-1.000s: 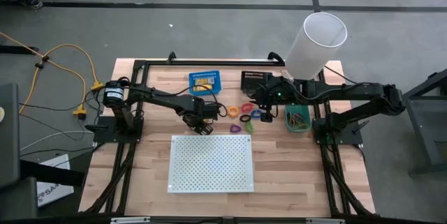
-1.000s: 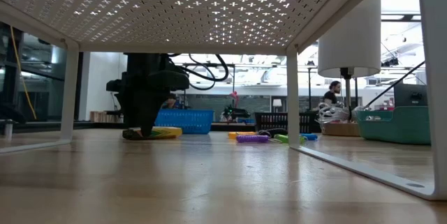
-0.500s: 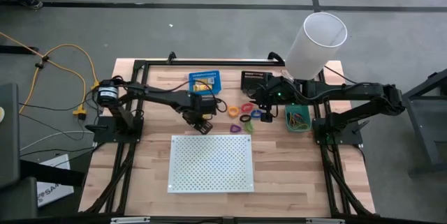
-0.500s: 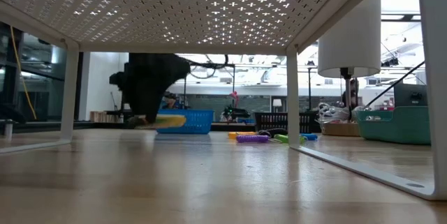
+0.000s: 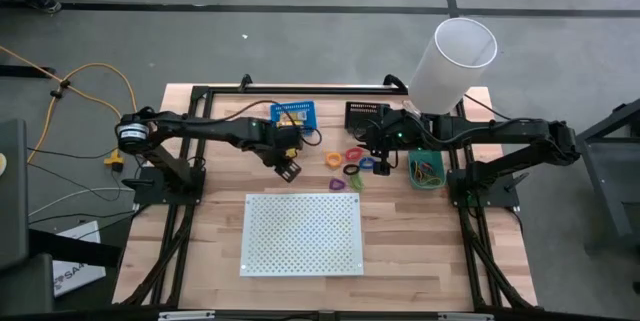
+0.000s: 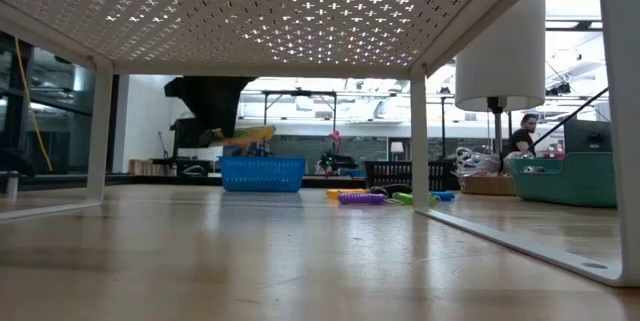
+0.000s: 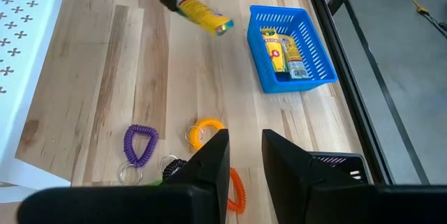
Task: Pick & Place Office Desk Supplies
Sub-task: Put the crayon box into the blue bin
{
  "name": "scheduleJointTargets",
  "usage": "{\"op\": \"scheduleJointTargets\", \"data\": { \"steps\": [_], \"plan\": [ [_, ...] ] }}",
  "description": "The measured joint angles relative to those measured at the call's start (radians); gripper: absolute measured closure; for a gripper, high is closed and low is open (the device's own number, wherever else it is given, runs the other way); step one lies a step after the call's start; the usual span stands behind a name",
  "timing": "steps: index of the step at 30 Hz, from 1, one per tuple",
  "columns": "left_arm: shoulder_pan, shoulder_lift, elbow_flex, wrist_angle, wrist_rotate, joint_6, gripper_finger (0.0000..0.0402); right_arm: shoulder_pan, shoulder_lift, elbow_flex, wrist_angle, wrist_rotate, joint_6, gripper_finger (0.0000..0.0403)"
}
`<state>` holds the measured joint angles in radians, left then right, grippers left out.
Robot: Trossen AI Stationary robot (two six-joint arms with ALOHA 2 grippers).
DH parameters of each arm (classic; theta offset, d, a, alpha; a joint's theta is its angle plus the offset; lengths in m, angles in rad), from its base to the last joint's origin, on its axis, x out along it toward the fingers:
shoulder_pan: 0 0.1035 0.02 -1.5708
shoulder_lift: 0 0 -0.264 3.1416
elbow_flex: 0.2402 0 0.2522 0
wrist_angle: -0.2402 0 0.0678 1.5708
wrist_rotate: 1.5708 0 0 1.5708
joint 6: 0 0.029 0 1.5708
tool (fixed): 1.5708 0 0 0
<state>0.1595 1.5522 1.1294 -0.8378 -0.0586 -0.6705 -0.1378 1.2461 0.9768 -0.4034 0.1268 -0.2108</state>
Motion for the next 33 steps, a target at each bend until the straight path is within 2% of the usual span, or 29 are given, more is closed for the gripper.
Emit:
{"op": "scheduleJointTargets", "data": {
  "steps": [6,16,25,33],
  "plan": [
    [0.069,-0.001,0.0,-0.003,0.03,0.115,0.0257,0.0,0.0,0.0,0.0,0.0,0.0,0.0328],
    [0.266,-0.002,0.0,-0.003,0.188,0.407,0.0257,0.0,0.0,0.0,0.0,0.0,0.0,0.0328],
    [0.421,-0.007,0.009,-0.016,0.288,0.658,0.0257,0.0,0.0,0.0,0.001,0.0,0.0,0.0328],
    [0.494,-0.007,0.087,-0.023,0.294,0.776,0.0257,0.0,0.0,0.0,0.005,0.0,0.0,0.0328]
  ]
}}
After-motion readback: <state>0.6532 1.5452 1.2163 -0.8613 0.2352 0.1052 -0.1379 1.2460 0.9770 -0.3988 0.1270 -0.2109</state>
